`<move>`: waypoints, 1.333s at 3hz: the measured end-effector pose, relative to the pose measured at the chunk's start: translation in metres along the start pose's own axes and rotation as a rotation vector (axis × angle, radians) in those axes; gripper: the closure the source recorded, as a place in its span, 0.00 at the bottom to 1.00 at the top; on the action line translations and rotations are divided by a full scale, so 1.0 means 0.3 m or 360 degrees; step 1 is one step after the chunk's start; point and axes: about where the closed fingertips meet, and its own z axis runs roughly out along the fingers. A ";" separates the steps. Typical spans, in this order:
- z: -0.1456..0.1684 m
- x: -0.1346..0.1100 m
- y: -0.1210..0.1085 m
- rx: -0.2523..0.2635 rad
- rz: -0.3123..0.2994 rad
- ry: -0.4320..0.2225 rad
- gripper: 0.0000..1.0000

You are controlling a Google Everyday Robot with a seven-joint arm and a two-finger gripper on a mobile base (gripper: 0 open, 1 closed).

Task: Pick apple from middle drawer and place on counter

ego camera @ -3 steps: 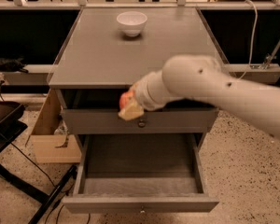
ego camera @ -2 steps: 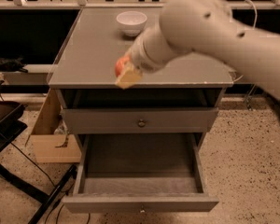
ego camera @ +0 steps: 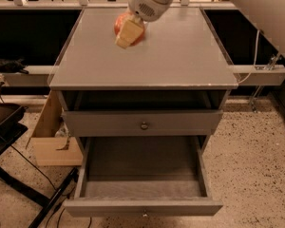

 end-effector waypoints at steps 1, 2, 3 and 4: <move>0.075 0.056 -0.096 -0.0099 0.0145 0.0171 1.00; 0.176 0.222 -0.132 -0.0218 0.0319 0.0385 1.00; 0.289 0.429 -0.153 -0.0313 0.0513 0.0525 1.00; 0.353 0.566 -0.152 -0.0372 0.0643 0.0576 0.97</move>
Offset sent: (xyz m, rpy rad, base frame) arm 0.0935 -0.0878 -0.1117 -0.2083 0.4651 -0.3075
